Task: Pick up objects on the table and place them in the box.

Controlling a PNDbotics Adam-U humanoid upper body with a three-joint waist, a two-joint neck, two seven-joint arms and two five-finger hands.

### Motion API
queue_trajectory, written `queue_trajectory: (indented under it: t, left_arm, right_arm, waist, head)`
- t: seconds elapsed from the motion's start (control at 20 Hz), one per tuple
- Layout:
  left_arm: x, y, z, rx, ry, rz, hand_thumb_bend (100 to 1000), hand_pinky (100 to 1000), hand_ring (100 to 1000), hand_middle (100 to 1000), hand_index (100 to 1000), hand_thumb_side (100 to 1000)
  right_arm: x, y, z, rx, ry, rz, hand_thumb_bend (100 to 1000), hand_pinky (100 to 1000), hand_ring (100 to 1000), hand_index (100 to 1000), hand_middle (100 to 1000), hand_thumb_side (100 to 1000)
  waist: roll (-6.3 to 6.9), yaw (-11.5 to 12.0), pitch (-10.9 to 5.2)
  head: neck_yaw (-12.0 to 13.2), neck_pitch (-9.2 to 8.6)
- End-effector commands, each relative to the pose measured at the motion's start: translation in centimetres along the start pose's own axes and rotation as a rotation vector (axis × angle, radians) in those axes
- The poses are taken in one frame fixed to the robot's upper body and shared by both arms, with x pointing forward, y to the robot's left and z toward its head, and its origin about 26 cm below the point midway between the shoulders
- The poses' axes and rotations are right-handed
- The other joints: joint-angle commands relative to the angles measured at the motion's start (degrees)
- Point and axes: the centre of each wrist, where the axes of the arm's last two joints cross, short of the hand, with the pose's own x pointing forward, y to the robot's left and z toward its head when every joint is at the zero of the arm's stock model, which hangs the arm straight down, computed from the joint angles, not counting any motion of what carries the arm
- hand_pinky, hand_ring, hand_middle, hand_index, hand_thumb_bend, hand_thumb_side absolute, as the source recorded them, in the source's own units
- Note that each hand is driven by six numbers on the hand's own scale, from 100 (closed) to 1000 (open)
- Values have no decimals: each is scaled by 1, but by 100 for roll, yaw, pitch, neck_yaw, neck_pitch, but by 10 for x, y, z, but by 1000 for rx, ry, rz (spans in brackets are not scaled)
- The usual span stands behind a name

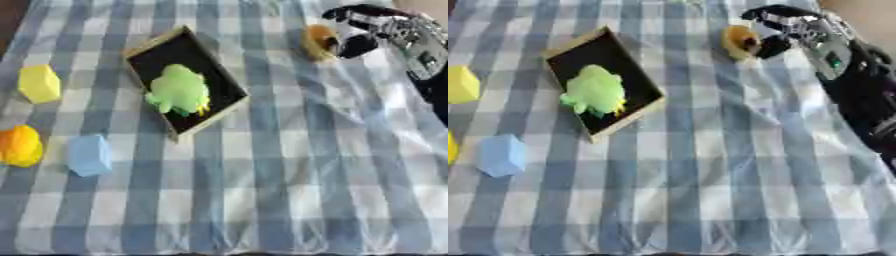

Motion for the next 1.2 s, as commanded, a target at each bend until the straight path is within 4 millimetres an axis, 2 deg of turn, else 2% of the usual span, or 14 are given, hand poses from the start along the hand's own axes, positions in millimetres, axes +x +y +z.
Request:
queue_trajectory:
  t: [0.05, 0.3, 0.5, 0.65, 0.8, 0.9, 1.1, 1.2]
  left_arm:
    - [14, 5, -8, 6, -45, 0, 526, 797, 856, 806, 875, 688]
    - [15, 4, -7, 3, -44, 6, 521, 797, 857, 806, 875, 690]
    - [15, 2, -7, 1, -45, 11, 518, 798, 858, 806, 875, 691]
    - [16, 2, -8, 1, -49, 13, 517, 798, 859, 807, 875, 692]
    - [17, 2, -8, 0, -55, 17, 515, 798, 859, 806, 874, 692]
    - [17, 1, -8, -1, -54, 18, 508, 797, 860, 805, 873, 696]
    - [16, 2, -8, 3, -51, 18, 511, 798, 860, 802, 872, 691]
    - [16, 2, -8, 6, -48, 18, 512, 797, 859, 800, 871, 690]
  right_arm:
    - [-1, -16, 4, -20, -3, 16, 100, 1000, 1000, 1000, 980, 272]
    - [-3, -17, 5, -19, 10, 28, 100, 1000, 1000, 1000, 981, 361]
    - [-6, -14, 3, -10, 38, 46, 120, 1000, 1000, 1000, 965, 373]
    - [-6, -14, 1, -1, 46, 63, 145, 991, 1000, 983, 837, 348]
    - [-4, -15, 0, -1, 53, 75, 180, 964, 963, 880, 638, 283]
    - [-3, -16, -1, -18, 61, 81, 208, 939, 917, 775, 530, 224]
    - [-3, -16, -1, -81, 71, 72, 175, 894, 793, 596, 415, 222]
    - [-2, -18, 1, -122, 76, 44, 137, 883, 772, 556, 404, 231]
  waist:
    - [49, 18, -4]
    - [43, 29, 43]
    - [44, 43, 69]
    - [43, 61, 79]
    - [39, 73, 82]
    - [39, 79, 82]
    - [37, 87, 74]
    - [34, 89, 63]
  head:
    - [-21, 27]
    - [-43, 27]
    - [-75, 27]
    - [-90, 27]
    - [-102, 27]
    - [-108, 27]
    - [-103, 27]
    - [-94, 27]
